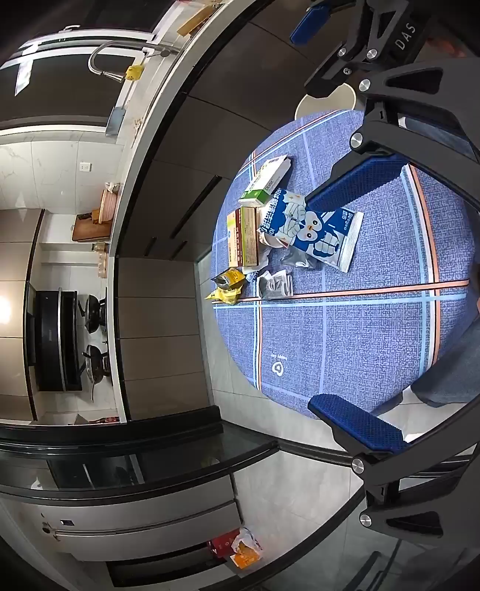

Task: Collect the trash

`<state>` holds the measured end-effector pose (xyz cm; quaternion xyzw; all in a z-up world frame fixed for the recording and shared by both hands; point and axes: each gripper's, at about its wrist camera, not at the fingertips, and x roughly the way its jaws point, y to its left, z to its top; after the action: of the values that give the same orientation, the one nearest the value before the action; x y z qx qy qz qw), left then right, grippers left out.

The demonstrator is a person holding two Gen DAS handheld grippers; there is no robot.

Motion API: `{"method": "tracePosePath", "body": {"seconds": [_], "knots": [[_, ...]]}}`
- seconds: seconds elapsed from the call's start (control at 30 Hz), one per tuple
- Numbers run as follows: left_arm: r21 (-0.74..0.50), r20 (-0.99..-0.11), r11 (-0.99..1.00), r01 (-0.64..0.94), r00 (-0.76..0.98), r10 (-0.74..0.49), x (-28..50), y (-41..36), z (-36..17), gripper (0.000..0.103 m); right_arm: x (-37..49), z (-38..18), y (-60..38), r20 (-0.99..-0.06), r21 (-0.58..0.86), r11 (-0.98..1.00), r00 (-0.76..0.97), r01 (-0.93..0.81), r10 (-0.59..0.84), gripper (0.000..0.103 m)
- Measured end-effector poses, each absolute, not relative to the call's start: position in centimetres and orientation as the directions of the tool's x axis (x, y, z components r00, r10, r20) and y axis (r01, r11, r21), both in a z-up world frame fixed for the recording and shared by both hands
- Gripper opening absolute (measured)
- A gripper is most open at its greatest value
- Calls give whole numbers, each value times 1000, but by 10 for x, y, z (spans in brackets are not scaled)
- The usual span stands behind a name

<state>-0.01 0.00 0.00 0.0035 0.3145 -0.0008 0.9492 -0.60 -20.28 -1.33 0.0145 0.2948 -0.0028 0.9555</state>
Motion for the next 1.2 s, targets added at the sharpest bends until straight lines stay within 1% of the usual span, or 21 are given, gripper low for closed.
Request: {"method": "tracePosePath", "body": {"seconds": [0.6, 1.2], "knots": [[8, -604, 1000, 15, 797, -7, 0, -9, 0, 95, -6, -13, -204, -569, 25, 1000, 822, 18, -1, 100], [-10, -614, 1000, 18, 789, -21, 1, 0, 0, 95, -6, -13, -203, -571, 20, 1000, 821, 11, 3, 100]]}}
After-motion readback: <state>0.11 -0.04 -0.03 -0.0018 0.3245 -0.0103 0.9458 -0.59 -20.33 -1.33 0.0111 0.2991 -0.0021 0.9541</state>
